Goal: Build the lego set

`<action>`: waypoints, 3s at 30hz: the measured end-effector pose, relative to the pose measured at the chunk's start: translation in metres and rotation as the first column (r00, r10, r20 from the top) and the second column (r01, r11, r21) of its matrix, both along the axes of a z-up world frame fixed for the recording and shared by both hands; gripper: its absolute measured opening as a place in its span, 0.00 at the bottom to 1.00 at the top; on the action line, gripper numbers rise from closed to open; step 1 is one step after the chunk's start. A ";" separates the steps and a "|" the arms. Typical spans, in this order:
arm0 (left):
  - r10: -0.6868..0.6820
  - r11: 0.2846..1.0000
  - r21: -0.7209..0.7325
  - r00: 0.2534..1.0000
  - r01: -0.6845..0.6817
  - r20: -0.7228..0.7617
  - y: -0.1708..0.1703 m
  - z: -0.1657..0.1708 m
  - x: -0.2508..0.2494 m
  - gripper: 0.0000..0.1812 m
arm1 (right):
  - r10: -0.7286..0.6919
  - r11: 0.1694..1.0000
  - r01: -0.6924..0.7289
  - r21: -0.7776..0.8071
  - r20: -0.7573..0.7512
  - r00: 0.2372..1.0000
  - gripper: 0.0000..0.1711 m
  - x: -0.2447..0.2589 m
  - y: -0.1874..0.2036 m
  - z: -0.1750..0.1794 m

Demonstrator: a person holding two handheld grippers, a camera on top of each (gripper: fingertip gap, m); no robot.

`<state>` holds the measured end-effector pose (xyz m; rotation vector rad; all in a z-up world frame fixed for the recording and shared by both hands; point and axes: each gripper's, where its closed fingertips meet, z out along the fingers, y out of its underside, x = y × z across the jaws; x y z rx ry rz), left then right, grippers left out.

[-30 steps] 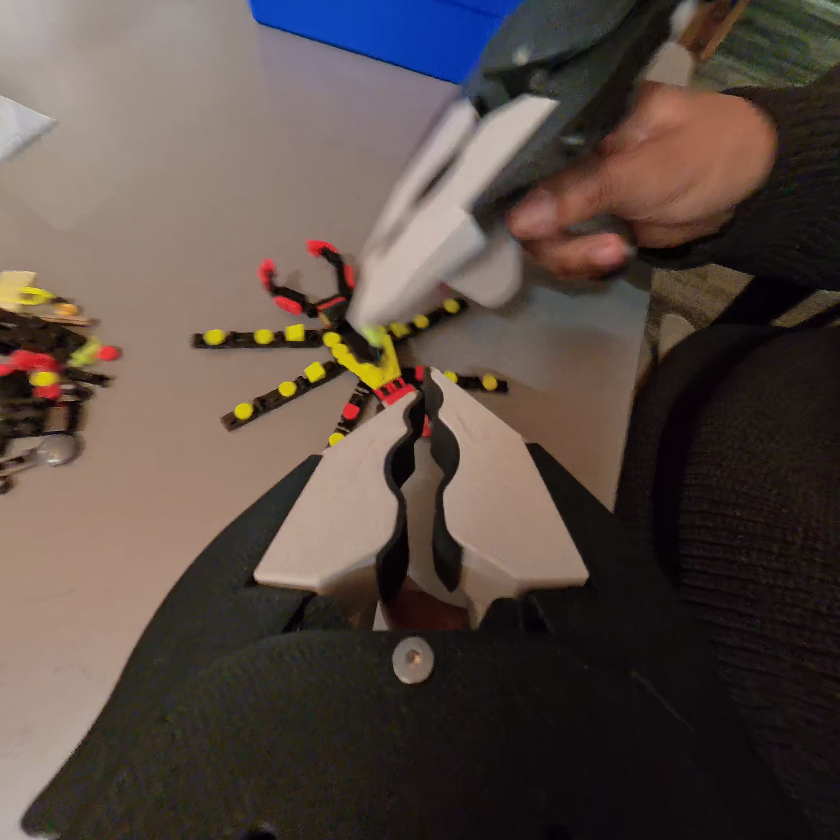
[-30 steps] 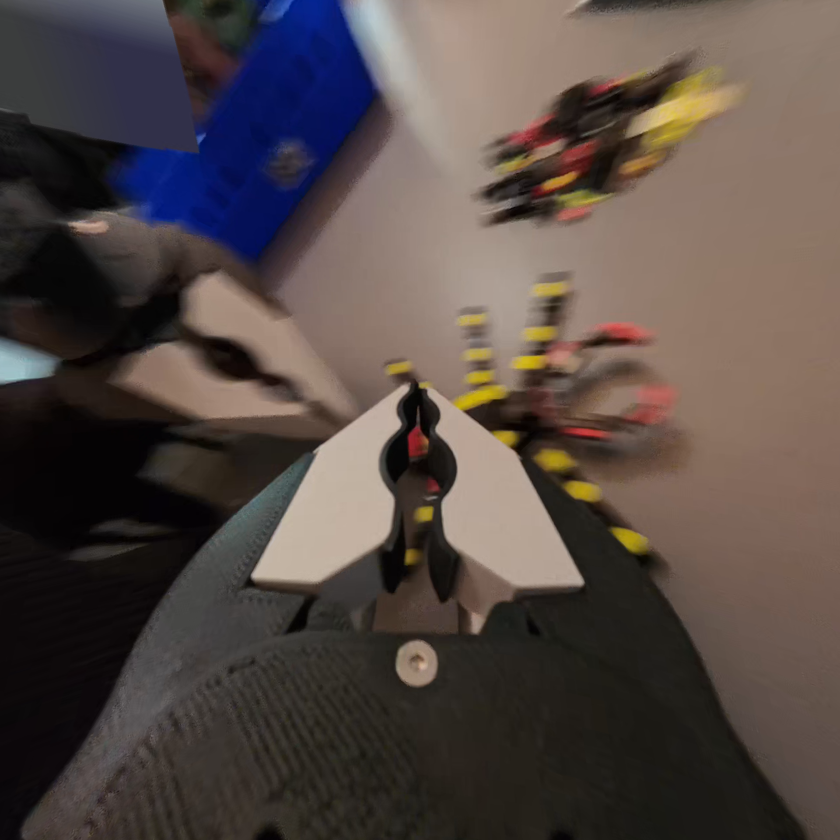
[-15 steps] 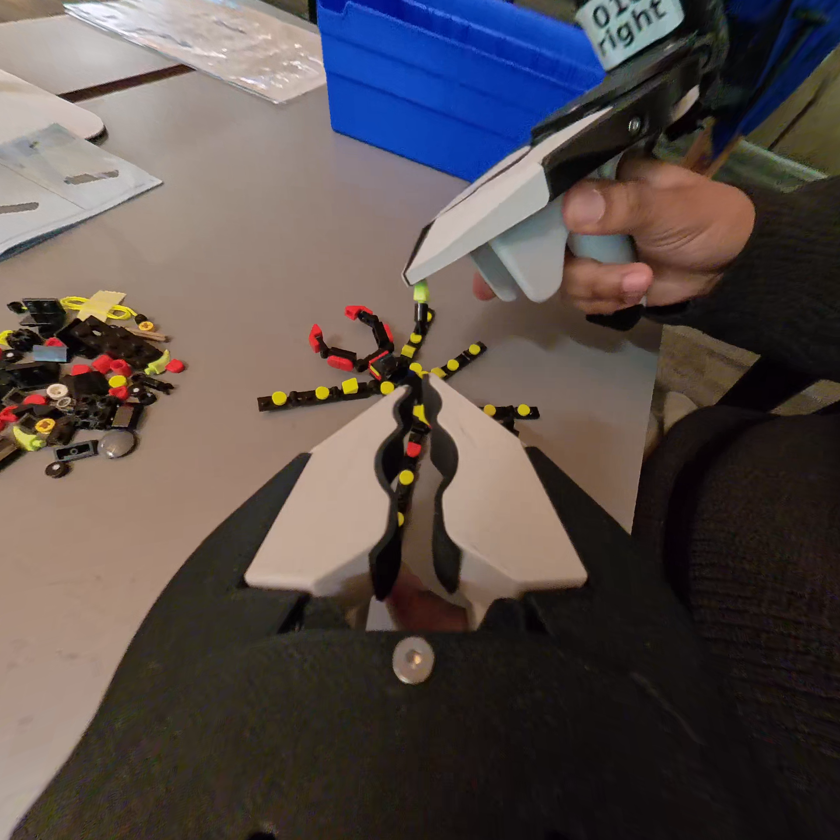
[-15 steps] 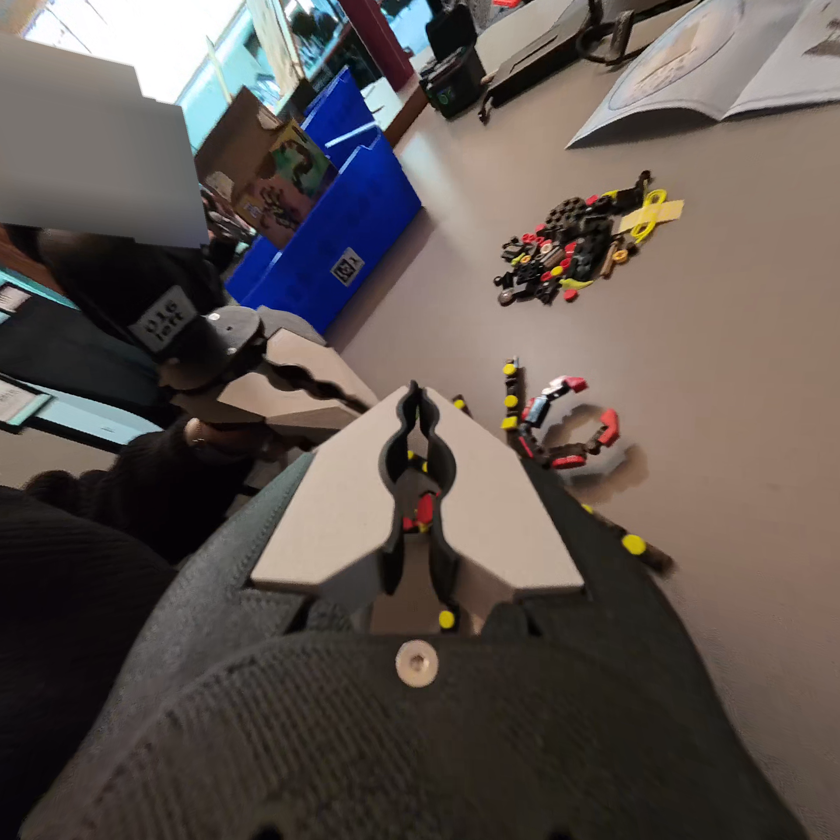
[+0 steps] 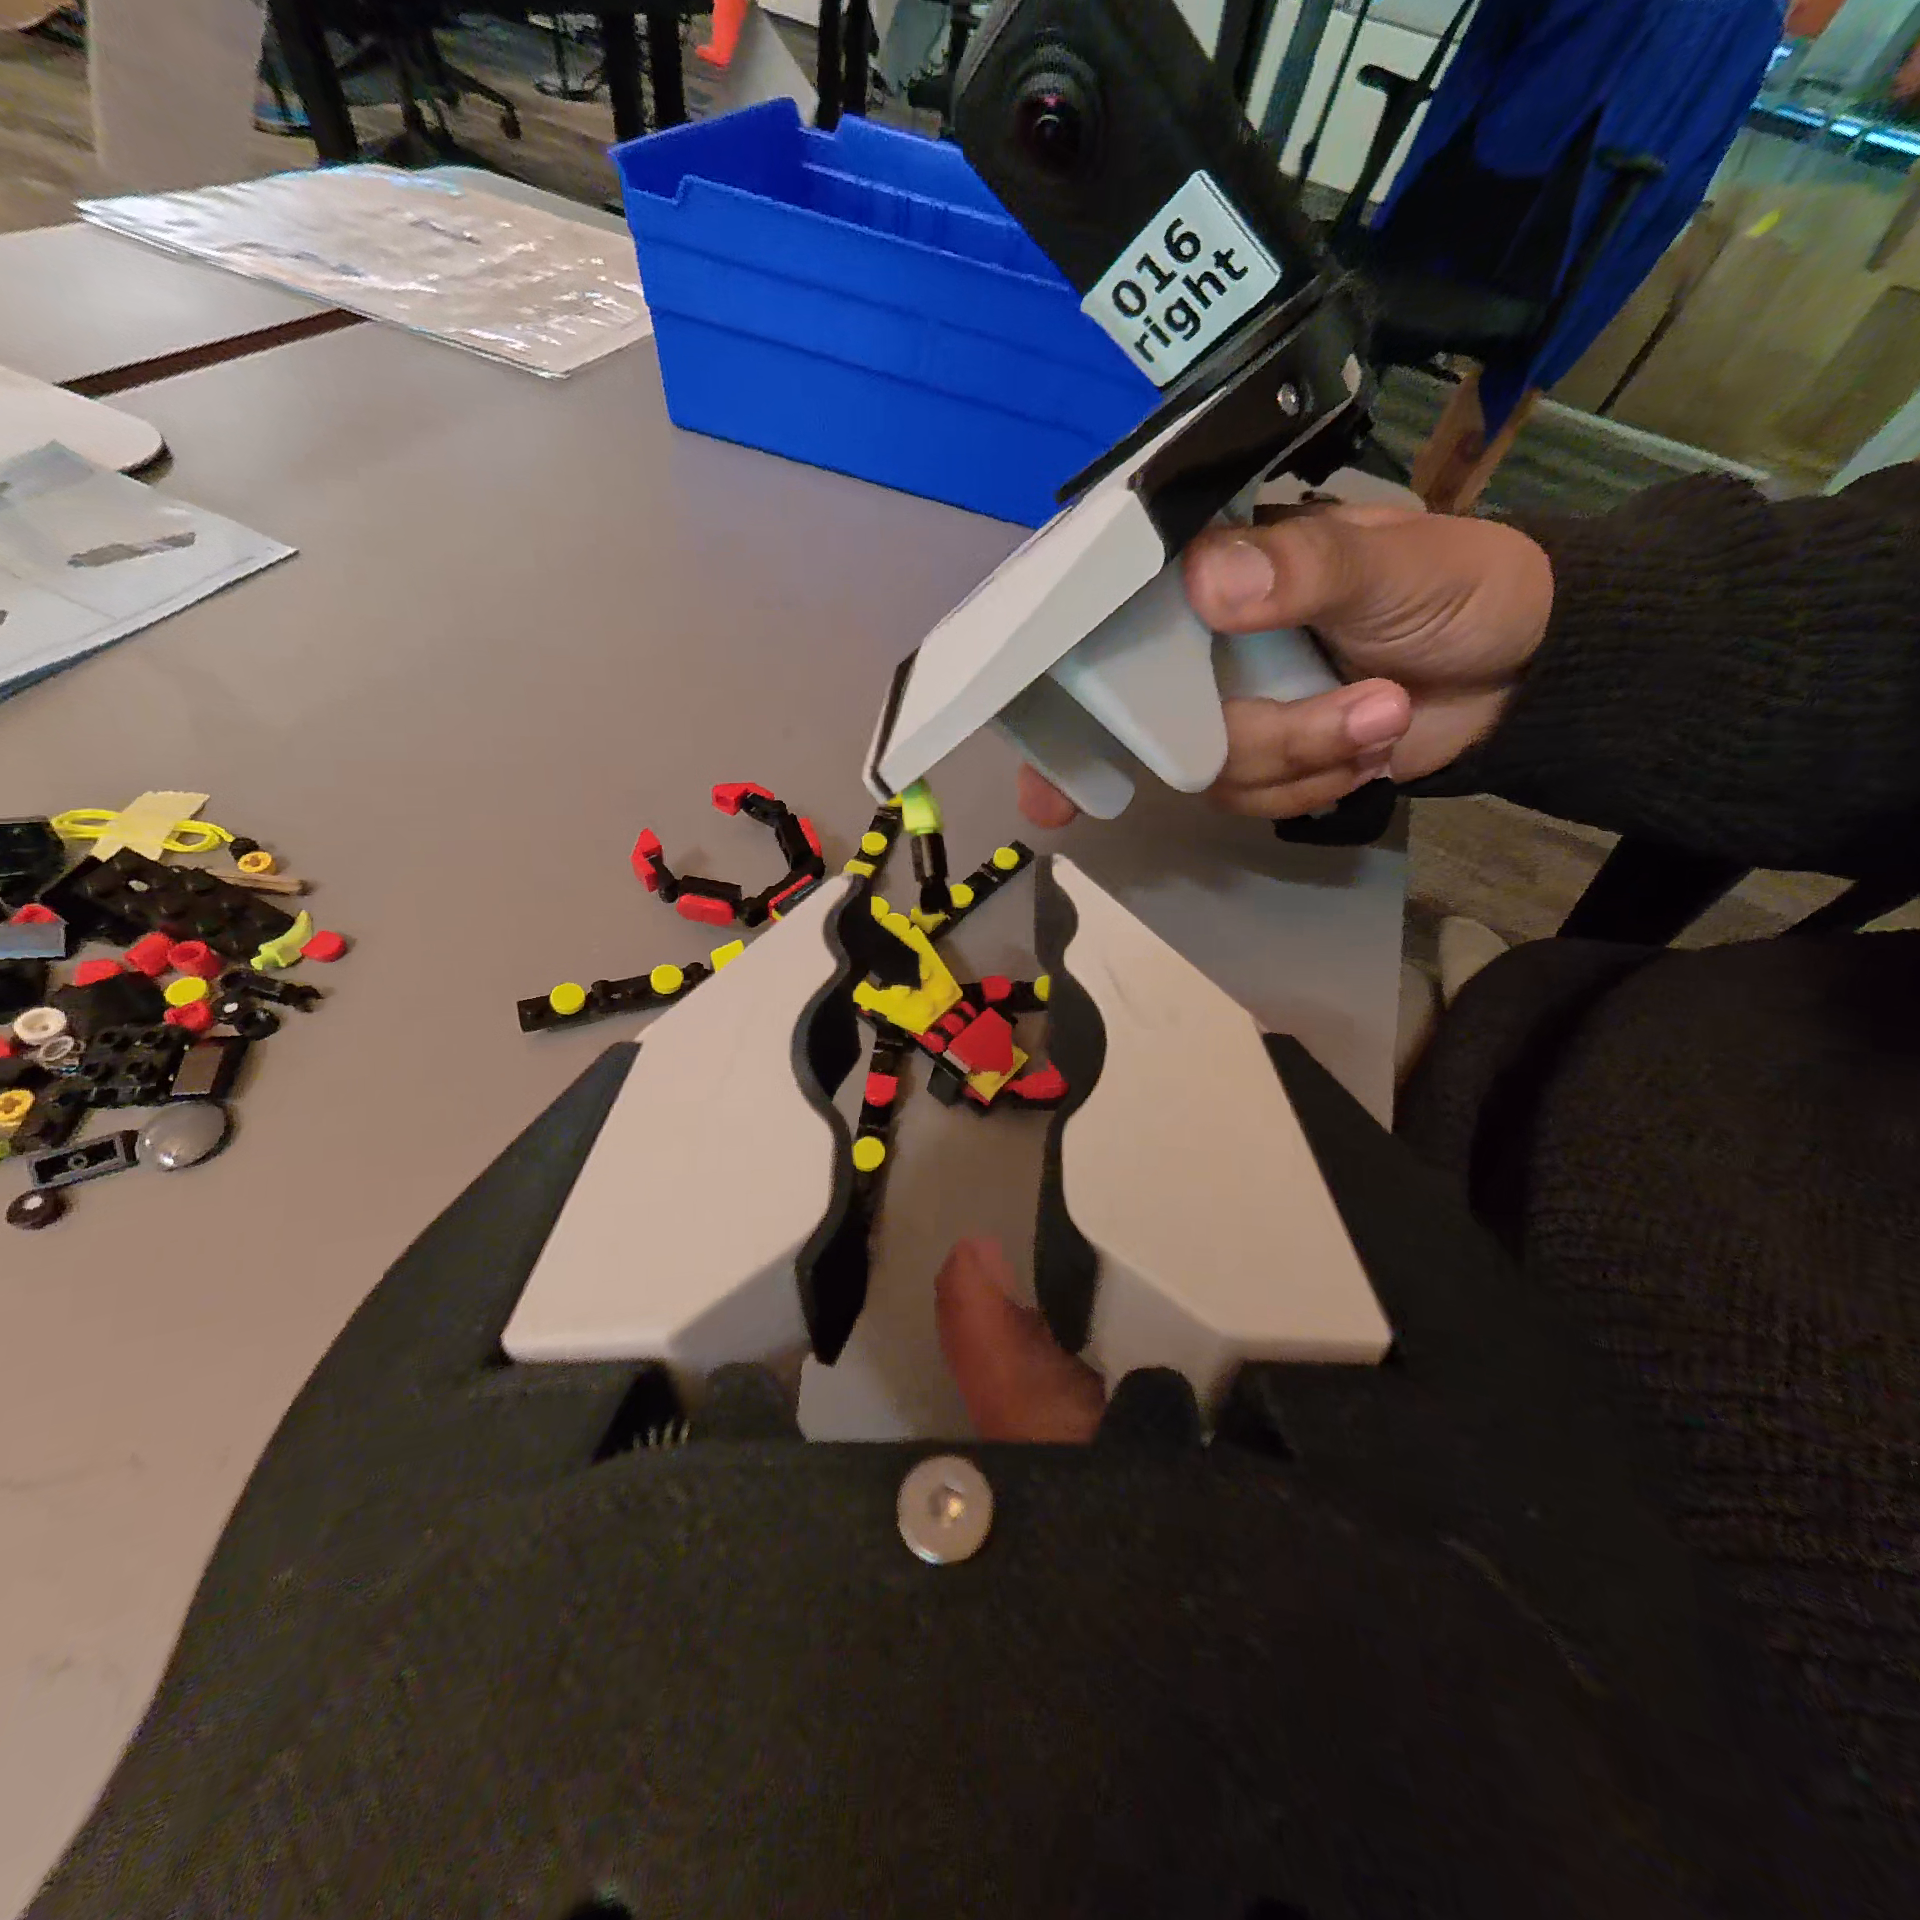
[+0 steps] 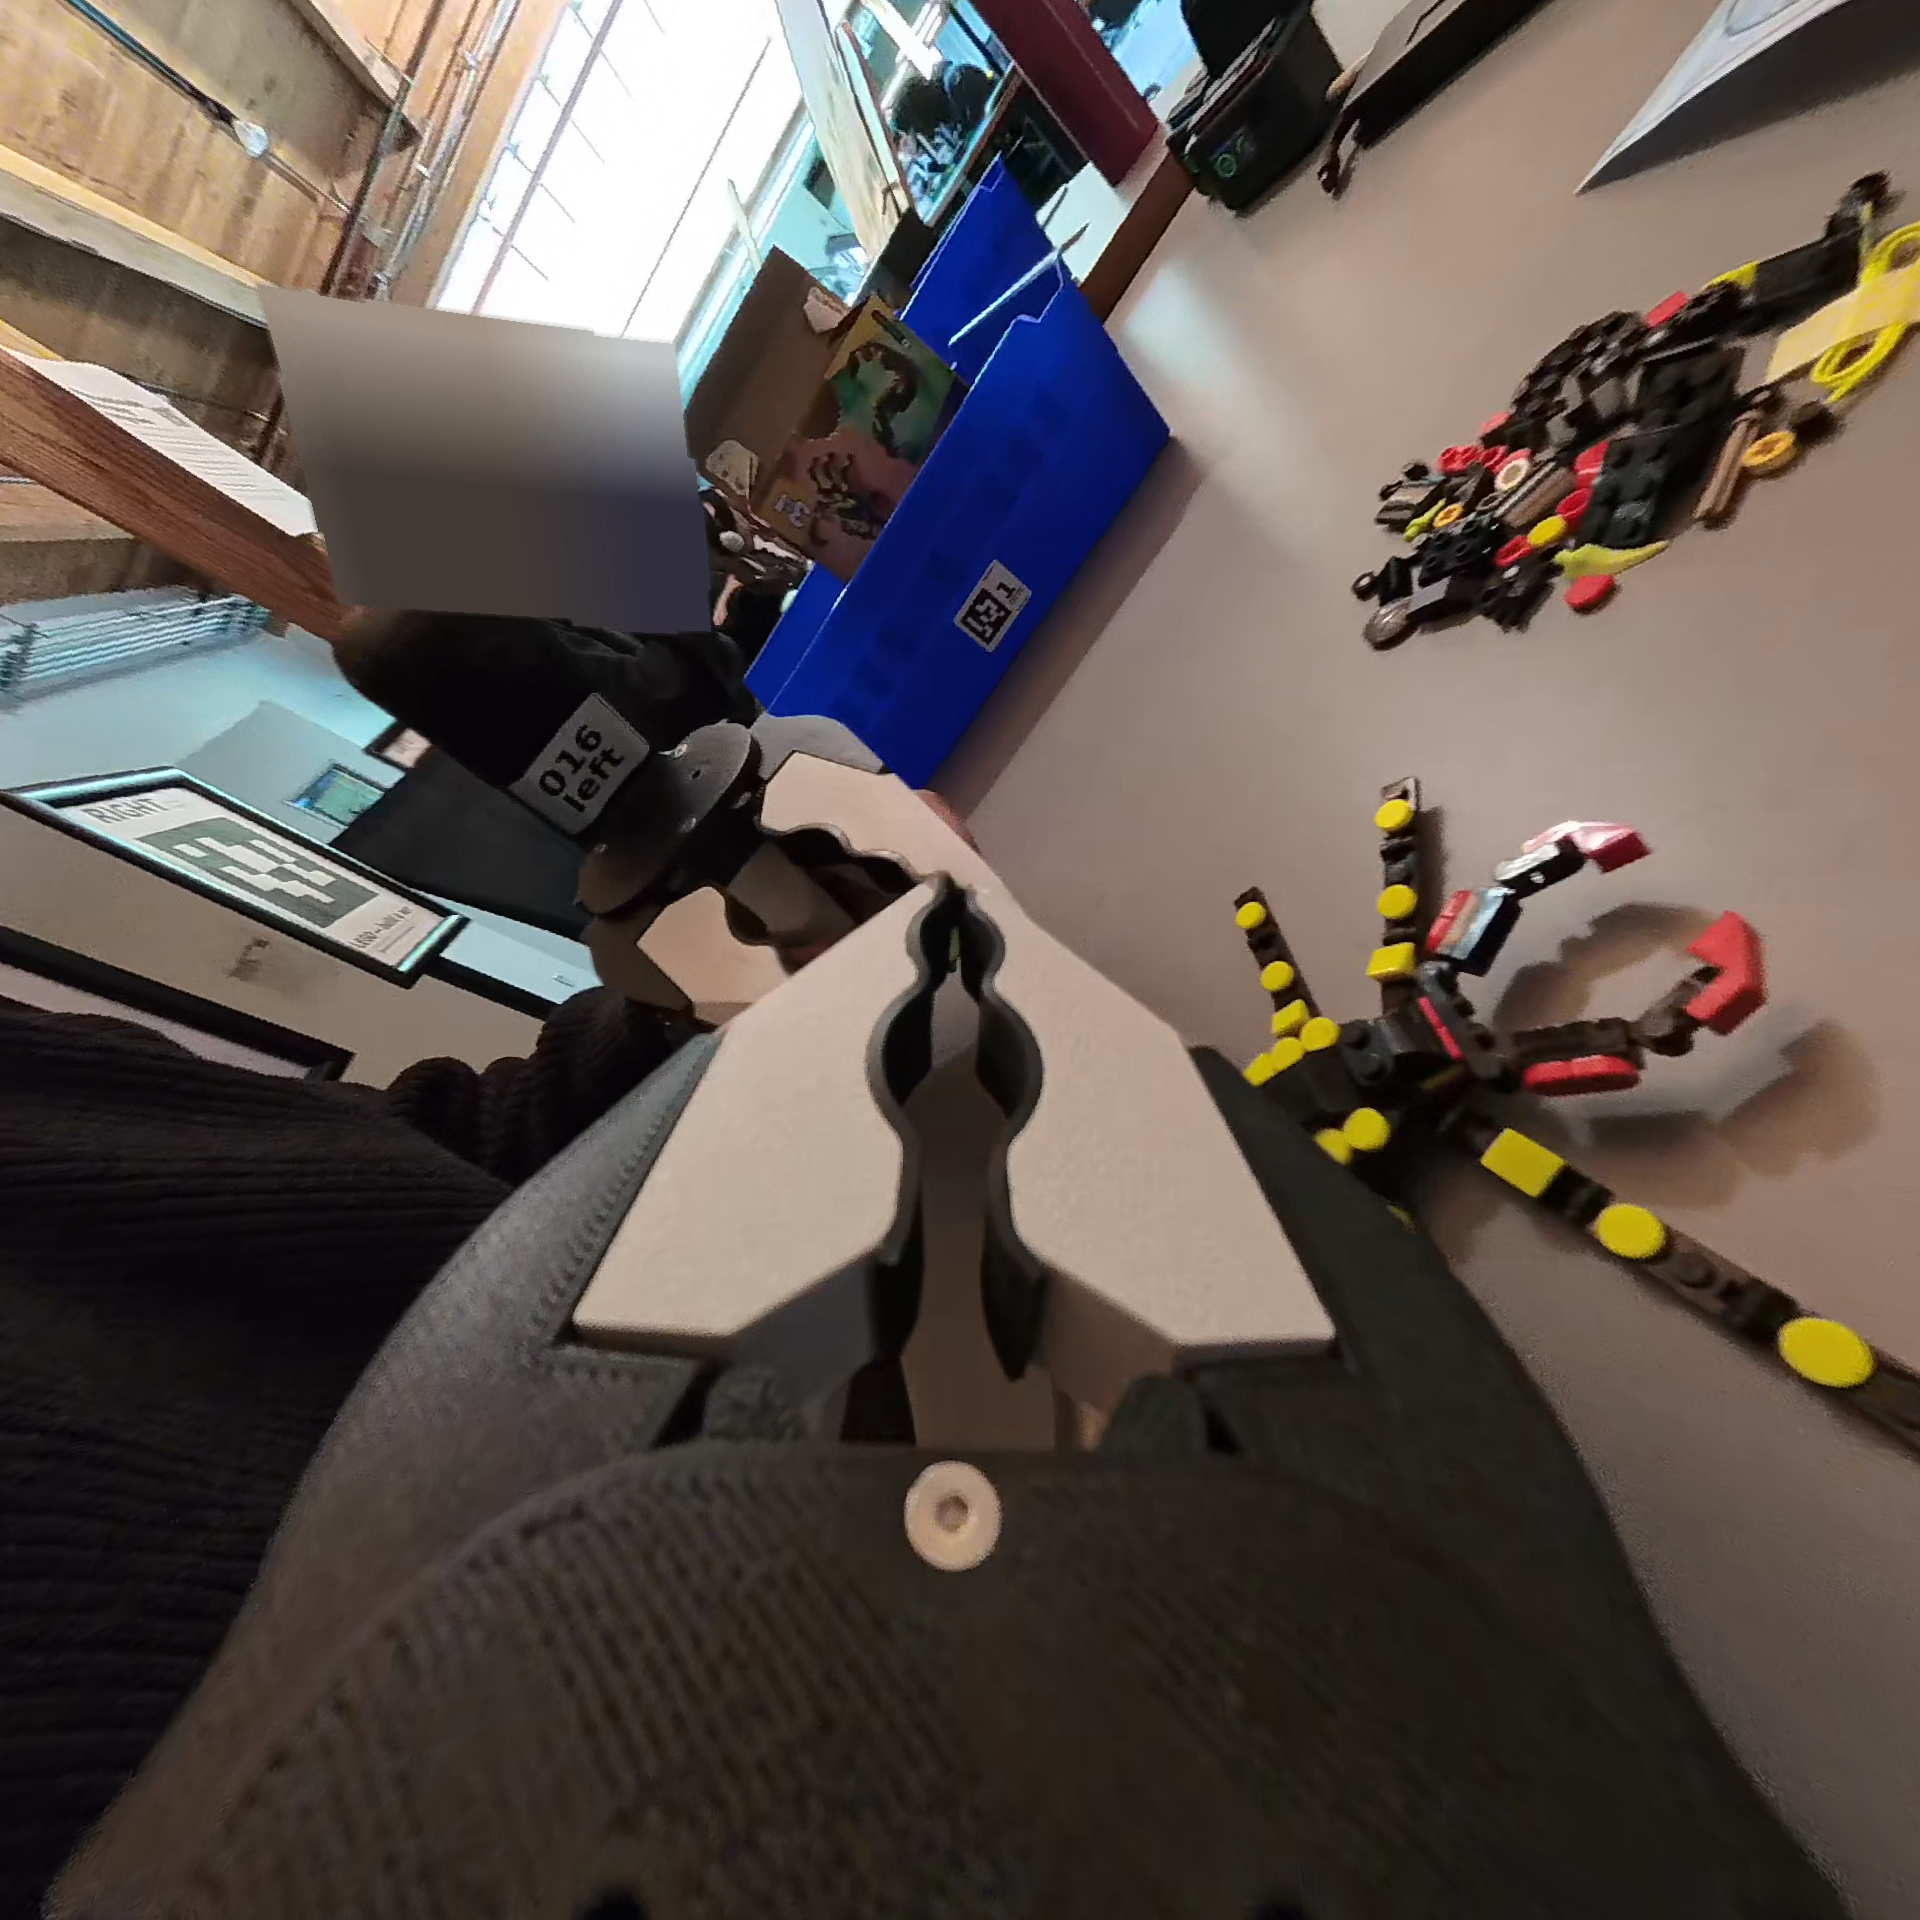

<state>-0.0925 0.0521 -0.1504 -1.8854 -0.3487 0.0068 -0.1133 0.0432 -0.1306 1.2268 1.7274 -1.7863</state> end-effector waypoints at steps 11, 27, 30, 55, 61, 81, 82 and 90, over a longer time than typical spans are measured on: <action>0.011 1.000 0.023 0.999 -0.010 -0.040 -0.006 0.010 -0.004 0.02 | 0.016 0.999 -0.016 -0.049 0.000 1.000 0.02 0.004 -0.003 0.005; 0.029 0.999 -0.016 0.991 -0.031 -0.132 -0.004 0.020 -0.002 0.02 | 0.037 0.982 -0.018 -0.190 0.097 0.995 0.00 0.006 -0.005 0.012; 0.030 0.998 -0.047 0.993 -0.036 -0.115 -0.002 0.016 -0.001 0.01 | -0.009 0.991 0.020 -0.136 0.078 0.997 0.00 0.001 0.000 0.010; 0.086 0.992 0.096 0.994 -0.079 -0.070 -0.001 0.023 -0.006 0.10 | 0.000 0.990 0.010 -0.138 0.069 0.998 0.00 0.005 -0.006 0.010; 0.092 0.995 0.053 0.993 -0.088 -0.068 -0.001 0.017 -0.006 0.03 | -0.026 0.998 0.027 -0.055 0.008 1.000 0.01 0.004 -0.006 0.008; 0.063 0.994 -0.076 0.990 -0.073 -0.127 0.008 -0.005 0.001 0.32 | -0.033 0.998 0.038 0.059 -0.081 0.996 0.00 0.006 -0.009 0.004; 0.039 0.995 -0.084 0.995 -0.047 -0.088 0.010 -0.010 0.005 0.39 | -0.039 0.997 0.044 0.056 -0.079 0.996 0.00 0.004 -0.007 0.004; 0.160 0.960 -0.195 0.965 -0.201 -0.206 0.009 -0.027 -0.014 0.46 | -0.071 0.996 0.075 0.050 -0.080 0.994 0.00 -0.002 0.002 0.005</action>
